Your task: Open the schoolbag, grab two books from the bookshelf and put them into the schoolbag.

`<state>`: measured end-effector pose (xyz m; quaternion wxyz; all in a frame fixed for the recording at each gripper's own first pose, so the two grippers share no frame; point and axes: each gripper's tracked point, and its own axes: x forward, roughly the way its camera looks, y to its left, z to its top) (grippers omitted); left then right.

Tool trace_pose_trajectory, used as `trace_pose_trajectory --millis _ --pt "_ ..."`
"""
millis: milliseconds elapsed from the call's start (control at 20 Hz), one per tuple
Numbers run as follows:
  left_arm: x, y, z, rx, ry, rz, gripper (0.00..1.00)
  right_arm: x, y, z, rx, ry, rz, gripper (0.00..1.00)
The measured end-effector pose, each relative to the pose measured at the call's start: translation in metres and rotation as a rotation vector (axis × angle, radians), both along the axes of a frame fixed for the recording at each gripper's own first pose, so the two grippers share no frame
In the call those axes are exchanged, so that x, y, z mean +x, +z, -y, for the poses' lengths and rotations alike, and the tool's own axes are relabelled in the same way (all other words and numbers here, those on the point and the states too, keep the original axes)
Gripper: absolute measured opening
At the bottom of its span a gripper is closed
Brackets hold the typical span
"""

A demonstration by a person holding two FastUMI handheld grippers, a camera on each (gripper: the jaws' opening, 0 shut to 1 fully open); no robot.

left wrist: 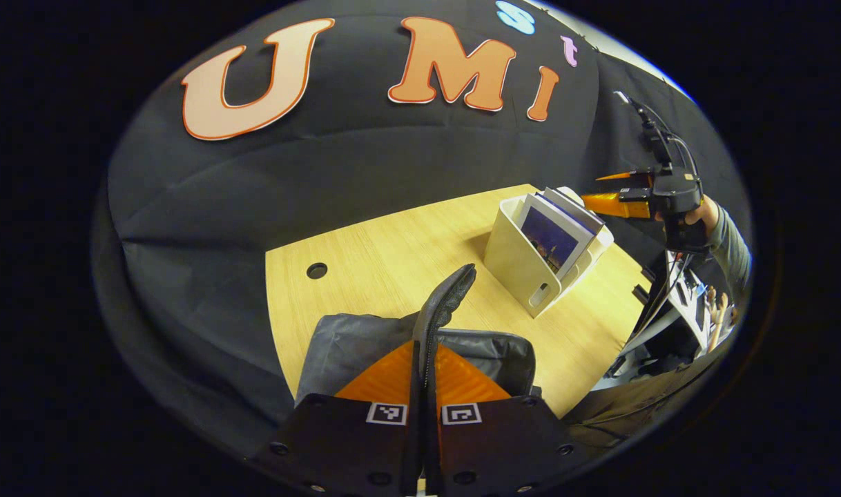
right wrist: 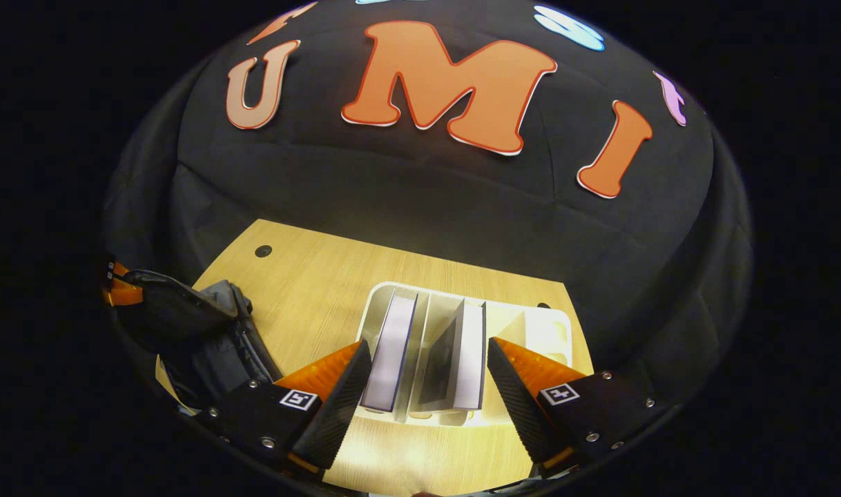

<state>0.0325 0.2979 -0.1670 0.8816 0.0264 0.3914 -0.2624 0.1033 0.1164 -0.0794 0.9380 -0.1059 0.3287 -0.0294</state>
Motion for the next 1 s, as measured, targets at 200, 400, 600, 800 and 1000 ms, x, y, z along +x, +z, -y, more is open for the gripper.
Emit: trace_pose_trajectory --millis 200,400,600,800,1000 --pt "0.008 -0.003 -0.005 -0.028 0.024 -0.054 0.05 0.014 -0.025 -0.013 0.056 0.054 -0.109 1.00" --pt "0.007 0.002 -0.007 -0.010 0.043 -0.066 0.04 0.021 -0.048 -0.012 0.051 0.065 -0.220 1.00" --pt "0.004 0.005 -0.005 -0.004 0.123 -0.078 0.05 0.028 -0.066 -0.017 0.114 0.091 -0.306 0.86" --pt "-0.006 0.003 -0.003 0.013 0.198 -0.099 0.04 0.032 -0.083 -0.016 0.126 0.093 -0.389 0.56" --pt "-0.013 0.004 0.002 0.018 0.260 -0.099 0.07 0.034 -0.085 -0.009 0.124 0.102 -0.401 0.42"
